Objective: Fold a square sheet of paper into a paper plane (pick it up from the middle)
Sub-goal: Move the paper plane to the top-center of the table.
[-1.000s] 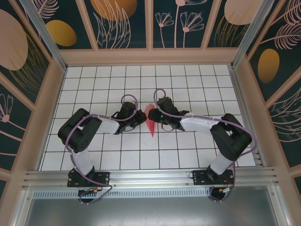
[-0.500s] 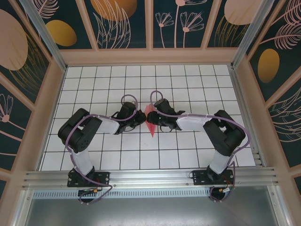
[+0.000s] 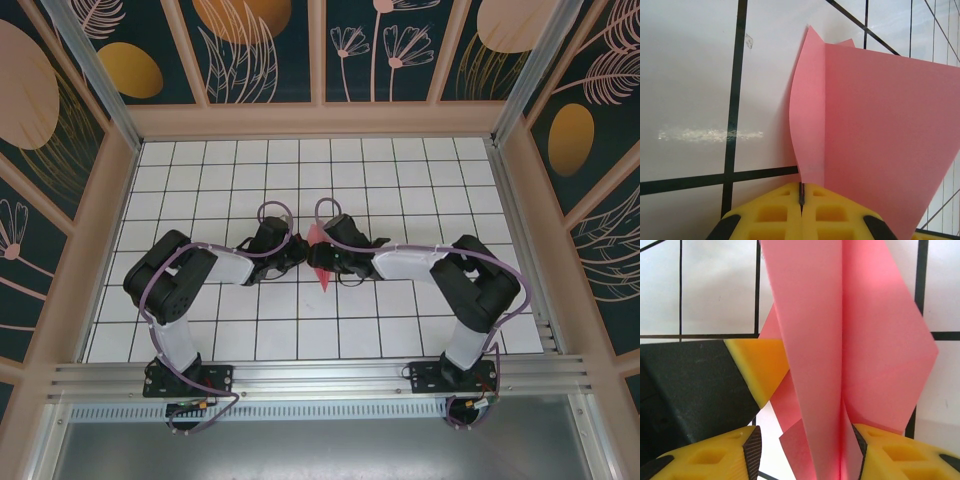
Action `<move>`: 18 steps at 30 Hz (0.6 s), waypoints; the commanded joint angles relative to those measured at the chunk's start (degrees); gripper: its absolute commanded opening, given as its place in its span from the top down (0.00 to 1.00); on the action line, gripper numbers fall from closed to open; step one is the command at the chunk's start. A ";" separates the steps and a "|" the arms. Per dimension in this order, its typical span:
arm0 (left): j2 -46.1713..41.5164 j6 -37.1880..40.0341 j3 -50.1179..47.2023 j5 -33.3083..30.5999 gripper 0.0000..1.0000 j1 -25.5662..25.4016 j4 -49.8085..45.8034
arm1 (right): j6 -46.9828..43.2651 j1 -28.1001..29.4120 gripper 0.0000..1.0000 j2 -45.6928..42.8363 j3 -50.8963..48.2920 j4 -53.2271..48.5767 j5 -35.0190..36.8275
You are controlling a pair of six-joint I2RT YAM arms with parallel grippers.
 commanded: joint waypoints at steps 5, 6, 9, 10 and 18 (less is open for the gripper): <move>0.87 0.86 -0.10 0.01 1.00 0.38 -0.63 | 1.24 0.94 0.57 -0.46 -0.13 -2.86 2.23; 0.88 0.88 -0.11 0.13 1.00 0.38 -0.54 | 1.22 1.00 0.57 -0.10 0.17 -3.19 2.69; 0.68 0.83 -0.15 0.20 1.00 0.41 -0.63 | 0.80 1.32 0.58 1.10 1.40 -4.29 3.70; 0.61 0.84 -0.18 0.20 1.00 0.41 -0.61 | 0.61 1.44 0.58 1.44 1.79 -4.74 4.07; 0.22 1.07 -0.01 0.28 1.00 0.47 -0.95 | 0.18 1.91 0.54 2.42 2.78 -6.18 4.98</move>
